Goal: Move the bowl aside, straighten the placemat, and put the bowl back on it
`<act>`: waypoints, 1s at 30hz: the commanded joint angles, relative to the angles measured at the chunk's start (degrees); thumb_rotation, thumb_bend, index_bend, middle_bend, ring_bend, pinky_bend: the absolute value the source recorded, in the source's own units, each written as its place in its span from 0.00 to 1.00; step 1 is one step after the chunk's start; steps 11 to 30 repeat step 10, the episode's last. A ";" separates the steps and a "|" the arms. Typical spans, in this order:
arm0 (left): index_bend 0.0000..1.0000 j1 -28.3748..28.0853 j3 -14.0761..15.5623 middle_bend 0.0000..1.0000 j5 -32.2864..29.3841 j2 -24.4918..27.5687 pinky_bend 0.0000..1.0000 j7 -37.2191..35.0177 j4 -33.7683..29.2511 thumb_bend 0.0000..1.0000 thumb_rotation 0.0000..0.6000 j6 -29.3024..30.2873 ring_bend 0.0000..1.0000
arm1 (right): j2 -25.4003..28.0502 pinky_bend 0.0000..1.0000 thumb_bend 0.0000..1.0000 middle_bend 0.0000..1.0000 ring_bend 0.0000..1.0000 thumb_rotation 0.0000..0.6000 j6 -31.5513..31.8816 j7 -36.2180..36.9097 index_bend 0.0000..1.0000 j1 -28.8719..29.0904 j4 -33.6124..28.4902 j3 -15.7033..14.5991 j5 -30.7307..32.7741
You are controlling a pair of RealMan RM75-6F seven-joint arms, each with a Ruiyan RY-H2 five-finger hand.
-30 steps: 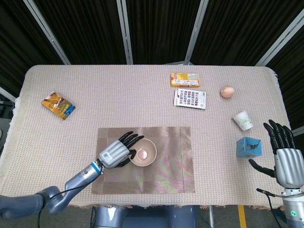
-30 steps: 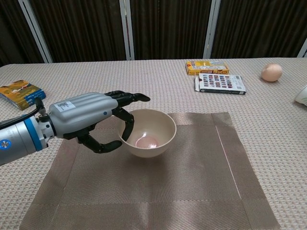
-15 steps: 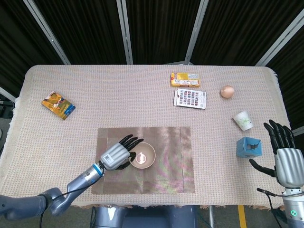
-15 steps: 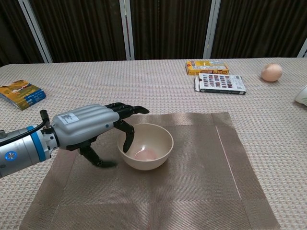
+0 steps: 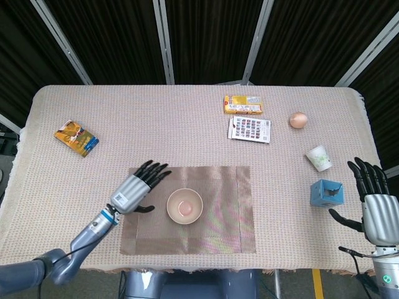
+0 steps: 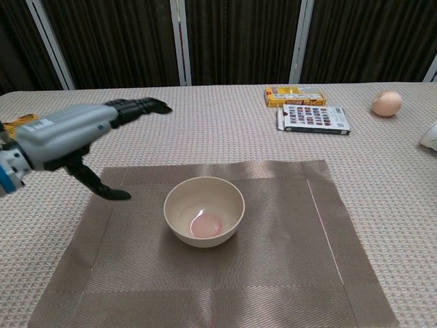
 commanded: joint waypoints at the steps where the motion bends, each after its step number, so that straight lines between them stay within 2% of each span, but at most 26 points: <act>1: 0.00 4.78 -2.57 0.00 -4.96 5.52 0.00 1.23 -3.41 0.00 1.00 5.34 0.00 | -0.37 0.00 0.00 0.00 0.00 1.00 0.26 -2.10 0.00 0.15 1.15 0.19 -0.07; 5: 0.00 10.25 -4.23 0.00 -13.39 11.84 0.00 6.31 -9.56 0.00 1.00 8.71 0.00 | -2.12 0.00 0.00 0.00 0.00 1.00 0.85 -5.93 0.00 0.34 3.51 0.29 -0.30; 10: 0.00 16.19 -3.57 0.00 -16.01 16.33 0.00 8.89 -13.58 0.00 1.00 15.16 0.00 | -2.46 0.00 0.00 0.00 0.00 1.00 0.52 -8.09 0.00 0.41 3.90 0.31 0.43; 30: 0.00 16.19 -3.57 0.00 -16.01 16.33 0.00 8.89 -13.58 0.00 1.00 15.16 0.00 | -2.46 0.00 0.00 0.00 0.00 1.00 0.52 -8.09 0.00 0.41 3.90 0.31 0.43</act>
